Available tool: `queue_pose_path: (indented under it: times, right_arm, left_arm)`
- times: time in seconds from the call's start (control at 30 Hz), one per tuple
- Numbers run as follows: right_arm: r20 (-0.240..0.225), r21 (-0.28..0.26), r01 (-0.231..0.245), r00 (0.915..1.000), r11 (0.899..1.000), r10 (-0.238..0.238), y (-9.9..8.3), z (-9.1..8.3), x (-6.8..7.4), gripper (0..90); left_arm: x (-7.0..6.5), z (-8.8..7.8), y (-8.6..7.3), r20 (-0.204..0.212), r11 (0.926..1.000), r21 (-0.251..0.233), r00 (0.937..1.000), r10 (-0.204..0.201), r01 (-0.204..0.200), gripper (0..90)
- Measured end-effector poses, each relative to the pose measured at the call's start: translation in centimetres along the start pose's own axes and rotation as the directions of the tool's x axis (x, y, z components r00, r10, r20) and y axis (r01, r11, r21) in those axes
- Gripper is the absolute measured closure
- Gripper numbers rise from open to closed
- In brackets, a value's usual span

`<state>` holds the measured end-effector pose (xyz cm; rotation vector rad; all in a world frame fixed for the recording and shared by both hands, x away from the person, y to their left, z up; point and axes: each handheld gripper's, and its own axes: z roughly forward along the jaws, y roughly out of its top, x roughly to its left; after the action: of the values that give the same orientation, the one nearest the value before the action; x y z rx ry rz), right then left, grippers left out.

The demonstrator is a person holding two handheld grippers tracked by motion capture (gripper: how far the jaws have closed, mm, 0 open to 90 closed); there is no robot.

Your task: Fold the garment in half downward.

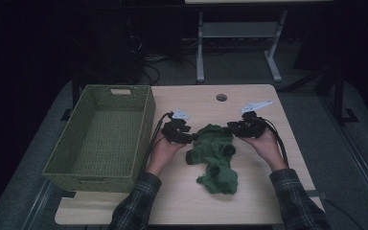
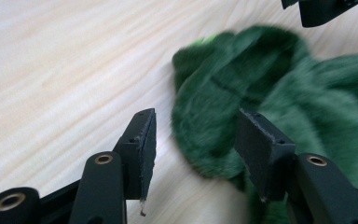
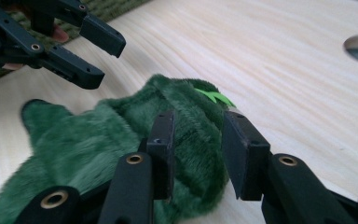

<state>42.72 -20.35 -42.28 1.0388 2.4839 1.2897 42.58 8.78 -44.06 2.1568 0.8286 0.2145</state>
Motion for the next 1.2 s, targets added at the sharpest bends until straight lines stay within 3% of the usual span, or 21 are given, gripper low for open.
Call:
queue_pose_path:
  times: [0.2, 0.27, 0.4, 0.57, 0.7, 0.87, 1.07, 1.1, 1.2]
  right_arm:
    - [0.021, 0.074, -0.020, 0.9996, 0.997, 0.018, -0.3, 2.3, -0.8, 64.6]
    - [0.018, 0.090, -0.024, 0.9996, 0.996, 0.023, -0.5, 2.6, -1.0, 68.8]
    - [0.023, 0.106, -0.034, 0.9992, 0.994, 0.031, -1.2, 2.8, -1.4, 73.9]
    - [0.014, 0.110, -0.077, 0.9970, 0.991, 0.076, -2.5, 2.6, -2.2, 76.3]
    - [0.014, 0.111, -0.092, 0.9958, 0.990, 0.091, -3.1, 2.4, -2.5, 82.5]
    - [0.009, 0.107, -0.097, 0.9953, 0.990, 0.097, -3.5, 2.4, -2.8, 86.5]
    - [0.011, 0.068, -0.096, 0.9954, 0.993, 0.095, -3.2, 1.4, -2.7, 86.7]
    - [0.010, 0.055, -0.095, 0.9955, 0.994, 0.094, -3.1, 1.1, -2.7, 86.9]
    - [0.012, 0.031, -0.093, 0.9956, 0.995, 0.092, -2.6, 0.3, -2.5, 86.9]
  left_arm:
    - [0.6, 1.8, -0.6, 0.025, 0.9988, 0.036, 0.9991, -0.034, 0.033, 47.1]
    - [0.6, 2.1, -0.7, 0.030, 0.9981, 0.048, 0.9988, -0.039, 0.038, 47.1]
    - [0.6, 2.6, -0.8, 0.035, 0.9975, 0.065, 0.9989, -0.032, 0.030, 47.0]
    - [0.4, 3.2, -0.4, 0.041, 0.9959, 0.088, 0.9989, -0.024, 0.020, 48.5]
    - [0.2, 3.6, -0.2, 0.049, 0.9956, 0.093, 0.9987, -0.012, 0.007, 59.8]
    - [-0.1, 3.7, 0.1, 0.053, 0.9913, 0.126, 0.9982, 0.029, -0.036, 82.4]
    - [-0.3, 3.0, 0.7, 0.046, 0.9949, 0.091, 0.9982, 0.039, -0.043, 86.8]
    - [-0.4, 2.3, 1.1, 0.043, 0.9978, 0.053, 0.9984, 0.037, -0.040, 86.8]
    - [-0.5, 1.3, 1.7, 0.040, 0.9989, 0.007, 0.9981, 0.046, -0.046, 86.8]
